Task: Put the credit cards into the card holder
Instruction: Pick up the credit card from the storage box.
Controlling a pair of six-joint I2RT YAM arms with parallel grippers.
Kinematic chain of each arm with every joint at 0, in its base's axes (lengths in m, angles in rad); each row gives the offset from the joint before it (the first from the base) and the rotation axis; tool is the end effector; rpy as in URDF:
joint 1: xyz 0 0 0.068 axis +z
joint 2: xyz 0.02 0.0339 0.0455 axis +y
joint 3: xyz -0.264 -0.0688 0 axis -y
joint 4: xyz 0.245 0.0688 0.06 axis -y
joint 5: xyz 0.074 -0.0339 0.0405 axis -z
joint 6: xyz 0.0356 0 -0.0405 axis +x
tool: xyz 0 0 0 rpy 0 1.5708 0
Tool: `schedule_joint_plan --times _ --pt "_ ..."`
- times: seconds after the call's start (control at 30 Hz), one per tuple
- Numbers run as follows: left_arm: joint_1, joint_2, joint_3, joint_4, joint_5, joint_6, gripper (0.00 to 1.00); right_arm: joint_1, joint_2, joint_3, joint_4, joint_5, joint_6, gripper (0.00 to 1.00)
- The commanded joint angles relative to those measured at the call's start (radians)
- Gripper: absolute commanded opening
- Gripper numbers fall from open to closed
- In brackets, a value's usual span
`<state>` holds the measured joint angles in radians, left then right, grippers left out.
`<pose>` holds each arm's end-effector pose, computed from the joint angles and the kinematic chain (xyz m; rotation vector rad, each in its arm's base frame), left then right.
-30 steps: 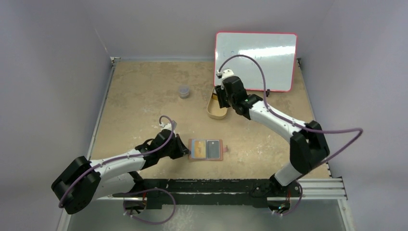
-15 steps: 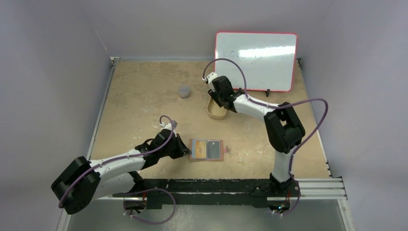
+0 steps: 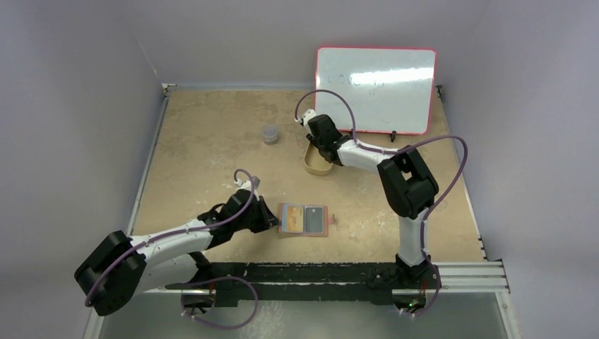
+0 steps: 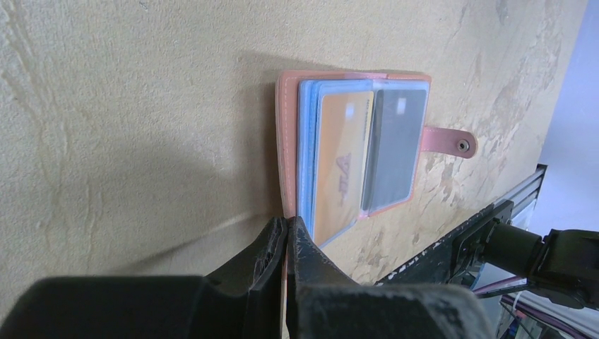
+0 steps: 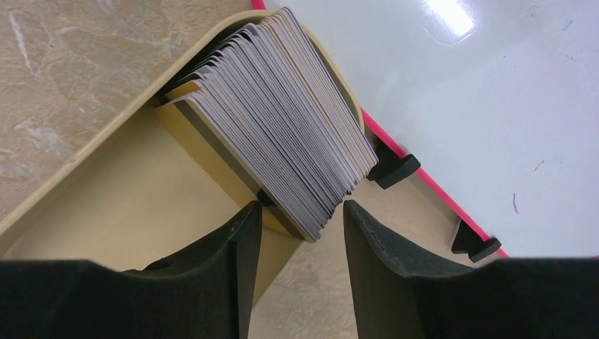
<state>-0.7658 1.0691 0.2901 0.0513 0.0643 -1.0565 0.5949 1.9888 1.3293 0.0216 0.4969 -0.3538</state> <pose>0.1363 -0.1343 0.1427 -0.3280 2.4912 -0.9398 0.3757 0.2337 0.1894 -0.7315 2.0208 -0.4078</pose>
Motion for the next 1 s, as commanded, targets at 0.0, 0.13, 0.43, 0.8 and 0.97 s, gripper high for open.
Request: schedule_joint_plan --times 0.0,0.13,0.43,0.8,0.97 --pt "0.002 -0.019 0.019 0.049 0.000 -0.006 0.00 -0.003 -0.011 0.031 0.061 0.063 -0.031 0.46" --pt "0.002 -0.013 0.018 0.056 0.000 -0.009 0.00 -0.003 -0.025 0.027 0.063 0.061 -0.033 0.40" --pt "0.002 -0.005 0.015 0.067 0.004 -0.012 0.00 -0.003 -0.040 0.035 0.054 0.081 -0.026 0.39" --pt "0.002 -0.009 0.011 0.069 0.005 -0.013 0.00 -0.003 -0.052 0.056 0.037 0.075 -0.025 0.37" --pt "0.002 -0.008 0.012 0.070 0.005 -0.014 0.00 -0.003 -0.056 0.062 0.031 0.074 -0.023 0.37"
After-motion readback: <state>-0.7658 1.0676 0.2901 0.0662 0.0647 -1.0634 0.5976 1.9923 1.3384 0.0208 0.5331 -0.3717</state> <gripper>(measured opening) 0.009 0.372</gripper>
